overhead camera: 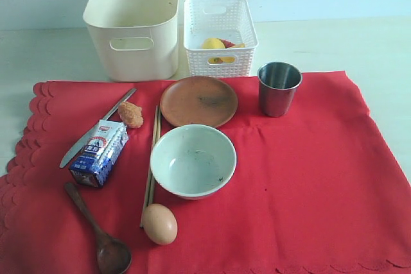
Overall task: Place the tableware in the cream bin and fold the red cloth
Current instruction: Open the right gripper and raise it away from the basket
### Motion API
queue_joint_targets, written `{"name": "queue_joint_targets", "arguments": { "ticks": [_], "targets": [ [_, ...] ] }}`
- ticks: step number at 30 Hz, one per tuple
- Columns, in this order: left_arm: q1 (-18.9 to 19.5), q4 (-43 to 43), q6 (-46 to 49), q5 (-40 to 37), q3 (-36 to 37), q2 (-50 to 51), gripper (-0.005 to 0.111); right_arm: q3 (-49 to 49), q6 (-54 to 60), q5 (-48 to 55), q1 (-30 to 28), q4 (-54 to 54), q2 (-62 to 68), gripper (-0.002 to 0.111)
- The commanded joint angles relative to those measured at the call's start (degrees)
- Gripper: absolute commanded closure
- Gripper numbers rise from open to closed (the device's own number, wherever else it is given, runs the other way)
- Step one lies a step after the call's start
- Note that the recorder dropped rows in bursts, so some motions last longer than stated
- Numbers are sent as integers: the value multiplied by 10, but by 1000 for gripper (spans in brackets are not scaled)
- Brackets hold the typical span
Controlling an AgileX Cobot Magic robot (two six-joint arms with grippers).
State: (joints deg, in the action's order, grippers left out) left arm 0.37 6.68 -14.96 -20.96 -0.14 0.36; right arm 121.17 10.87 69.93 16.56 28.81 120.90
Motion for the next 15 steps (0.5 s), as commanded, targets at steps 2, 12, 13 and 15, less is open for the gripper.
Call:
{"name": "queue_joint_targets", "arguments": {
  "ticks": [2,12,13,15],
  "targets": [
    [-4,3,2,3,1,-4,107,-47,7,0,-2,7,-48,49],
    [-4,3,2,3,1,-4,107,-207,63,-27,-2,7,-157,49],
    [-4,3,2,3,1,-4,107,-223,70,-33,-2,7,-170,49],
    [-4,3,2,3,1,-4,107,-247,80,-42,-2,7,-193,49]
  ]
}}
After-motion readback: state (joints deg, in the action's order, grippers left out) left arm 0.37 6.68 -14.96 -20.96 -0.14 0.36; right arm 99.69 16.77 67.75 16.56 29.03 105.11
